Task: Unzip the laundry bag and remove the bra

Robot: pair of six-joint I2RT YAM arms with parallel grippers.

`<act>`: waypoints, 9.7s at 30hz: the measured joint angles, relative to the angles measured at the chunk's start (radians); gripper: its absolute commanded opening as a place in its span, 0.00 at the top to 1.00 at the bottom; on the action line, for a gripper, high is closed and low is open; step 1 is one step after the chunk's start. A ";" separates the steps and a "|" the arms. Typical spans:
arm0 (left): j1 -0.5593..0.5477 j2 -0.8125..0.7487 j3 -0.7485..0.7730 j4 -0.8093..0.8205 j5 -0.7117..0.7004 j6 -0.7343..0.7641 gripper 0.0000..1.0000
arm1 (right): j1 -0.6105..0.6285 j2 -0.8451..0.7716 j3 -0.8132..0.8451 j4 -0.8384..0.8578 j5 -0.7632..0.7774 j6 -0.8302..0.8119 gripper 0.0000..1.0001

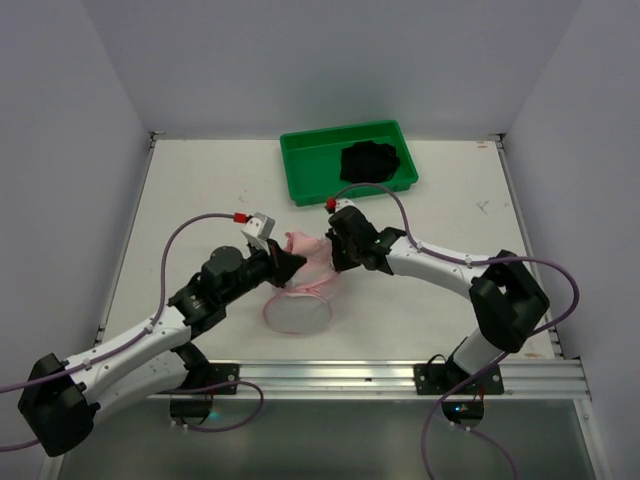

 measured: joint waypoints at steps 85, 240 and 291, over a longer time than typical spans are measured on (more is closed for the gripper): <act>0.360 1.065 1.139 -0.086 0.036 0.075 0.16 | -0.014 -0.206 -0.071 -0.166 0.254 0.301 1.00; 0.766 0.256 0.292 -0.401 0.145 0.135 0.10 | -0.401 -0.173 -0.423 0.345 -0.628 0.167 0.73; 0.691 -0.393 0.750 -0.910 -0.311 0.195 0.00 | -0.403 -1.438 -0.074 -0.308 0.420 -0.178 0.01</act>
